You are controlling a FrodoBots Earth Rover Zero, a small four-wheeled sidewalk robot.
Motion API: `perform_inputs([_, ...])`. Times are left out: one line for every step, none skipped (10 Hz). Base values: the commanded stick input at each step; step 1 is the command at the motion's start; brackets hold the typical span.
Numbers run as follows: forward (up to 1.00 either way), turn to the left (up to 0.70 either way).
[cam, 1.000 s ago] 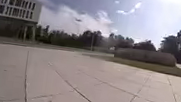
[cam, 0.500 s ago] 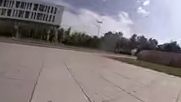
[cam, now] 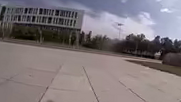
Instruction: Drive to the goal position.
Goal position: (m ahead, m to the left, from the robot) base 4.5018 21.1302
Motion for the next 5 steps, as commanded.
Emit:
perform_inputs([0.70,0.35])
perform_inputs([0.70,0.35])
perform_inputs([0.70,0.35])
perform_inputs([0.70,0.35])
perform_inputs([0.70,0.35])
